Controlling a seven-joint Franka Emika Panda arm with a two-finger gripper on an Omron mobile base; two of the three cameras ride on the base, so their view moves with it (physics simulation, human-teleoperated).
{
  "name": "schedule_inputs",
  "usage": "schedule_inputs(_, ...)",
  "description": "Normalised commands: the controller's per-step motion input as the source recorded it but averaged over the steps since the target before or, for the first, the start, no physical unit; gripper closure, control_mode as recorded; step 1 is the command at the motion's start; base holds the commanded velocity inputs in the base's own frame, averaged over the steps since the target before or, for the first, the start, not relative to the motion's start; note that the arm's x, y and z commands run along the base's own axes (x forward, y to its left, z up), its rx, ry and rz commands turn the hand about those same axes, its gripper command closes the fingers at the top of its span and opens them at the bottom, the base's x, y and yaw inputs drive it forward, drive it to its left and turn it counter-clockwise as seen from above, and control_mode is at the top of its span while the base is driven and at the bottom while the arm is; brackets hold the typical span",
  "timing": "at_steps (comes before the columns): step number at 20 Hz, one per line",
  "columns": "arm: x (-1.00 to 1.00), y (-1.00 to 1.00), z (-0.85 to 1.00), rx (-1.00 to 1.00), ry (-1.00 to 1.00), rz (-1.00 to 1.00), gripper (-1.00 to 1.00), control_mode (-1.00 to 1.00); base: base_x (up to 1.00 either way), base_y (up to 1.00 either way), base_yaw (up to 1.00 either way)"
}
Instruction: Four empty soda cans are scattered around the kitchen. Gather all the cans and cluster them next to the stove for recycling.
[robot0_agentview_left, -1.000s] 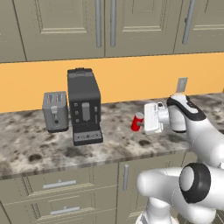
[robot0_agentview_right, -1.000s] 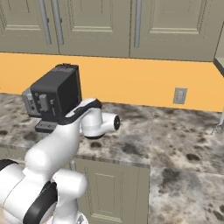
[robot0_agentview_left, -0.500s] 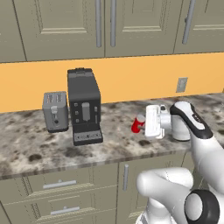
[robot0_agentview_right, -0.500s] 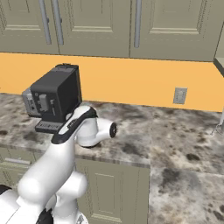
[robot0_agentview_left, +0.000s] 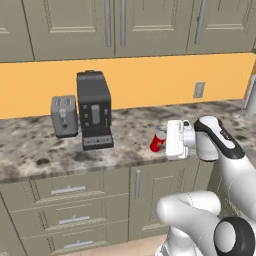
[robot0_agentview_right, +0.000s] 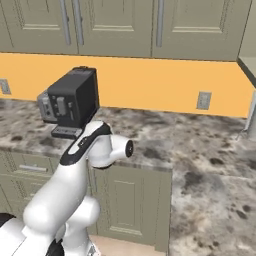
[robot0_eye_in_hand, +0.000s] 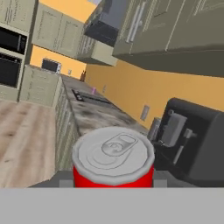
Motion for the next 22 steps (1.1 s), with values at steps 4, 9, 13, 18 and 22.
schedule_inputs(4,0.0,0.0,0.0,0.0,0.0,0.0,1.0,1.0,-0.57,0.02,0.02)
schedule_inputs(9,0.0,0.0,0.0,0.0,0.0,0.0,1.0,1.0,-0.02,0.69,0.01)
schedule_inputs(13,0.0,0.0,0.0,0.0,0.0,0.0,1.0,1.0,0.0,0.99,0.0)
schedule_inputs(18,0.0,0.0,0.0,0.0,0.0,0.0,1.0,1.0,0.0,1.0,0.0)
schedule_inputs(22,0.0,0.0,0.0,0.0,0.0,0.0,1.0,1.0,0.0,1.0,0.0)
